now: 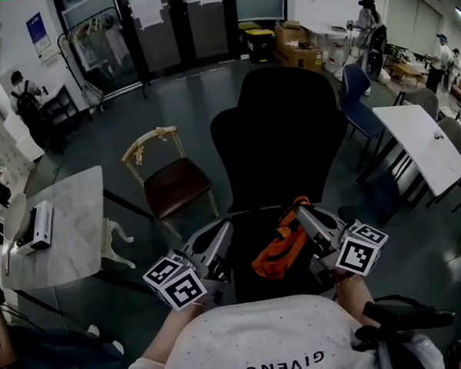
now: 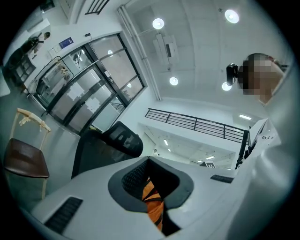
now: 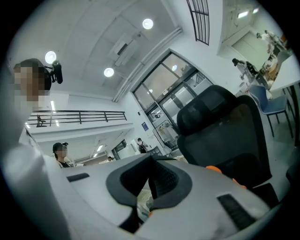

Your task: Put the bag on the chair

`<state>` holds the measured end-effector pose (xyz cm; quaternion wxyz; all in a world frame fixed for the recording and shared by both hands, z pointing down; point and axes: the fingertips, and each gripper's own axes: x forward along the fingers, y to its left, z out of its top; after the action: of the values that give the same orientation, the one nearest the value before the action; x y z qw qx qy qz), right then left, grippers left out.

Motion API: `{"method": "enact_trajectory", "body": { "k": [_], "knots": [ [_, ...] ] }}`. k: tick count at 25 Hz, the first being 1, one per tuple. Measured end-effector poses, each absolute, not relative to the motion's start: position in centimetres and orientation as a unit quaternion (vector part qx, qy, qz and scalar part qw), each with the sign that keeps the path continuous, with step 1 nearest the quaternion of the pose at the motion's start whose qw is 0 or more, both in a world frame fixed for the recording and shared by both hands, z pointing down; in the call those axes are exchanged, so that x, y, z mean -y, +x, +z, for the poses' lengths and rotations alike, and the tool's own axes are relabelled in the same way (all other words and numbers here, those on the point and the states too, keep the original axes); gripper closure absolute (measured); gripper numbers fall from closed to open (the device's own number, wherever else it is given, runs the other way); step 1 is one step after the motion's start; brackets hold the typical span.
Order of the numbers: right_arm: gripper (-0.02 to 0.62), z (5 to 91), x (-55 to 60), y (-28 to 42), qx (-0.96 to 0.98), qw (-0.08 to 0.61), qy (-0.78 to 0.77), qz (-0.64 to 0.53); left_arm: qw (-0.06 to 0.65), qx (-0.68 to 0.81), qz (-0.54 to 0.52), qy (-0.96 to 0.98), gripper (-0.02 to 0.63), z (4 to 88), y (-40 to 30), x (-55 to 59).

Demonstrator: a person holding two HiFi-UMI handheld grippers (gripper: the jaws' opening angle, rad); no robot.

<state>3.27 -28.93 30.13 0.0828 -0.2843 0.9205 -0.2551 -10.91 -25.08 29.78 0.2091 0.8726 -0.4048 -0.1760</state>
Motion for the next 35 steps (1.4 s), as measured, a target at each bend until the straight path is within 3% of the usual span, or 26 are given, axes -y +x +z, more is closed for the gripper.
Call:
{"method": "enact_trajectory", "body": {
  "k": [20,35],
  "knots": [
    [0.594,39.2,34.8,0.7,-0.928,-0.007,-0.210,-0.309,0.258,0.487,-0.155,0.820,0.606,34.4,-12.0,29.6],
    [0.594,48.4,34.9,4.5,-0.895,-0.056,-0.234,-0.375,0.290,0.552,-0.181,0.761,0.606,37.1,-13.2,30.3]
  ]
}}
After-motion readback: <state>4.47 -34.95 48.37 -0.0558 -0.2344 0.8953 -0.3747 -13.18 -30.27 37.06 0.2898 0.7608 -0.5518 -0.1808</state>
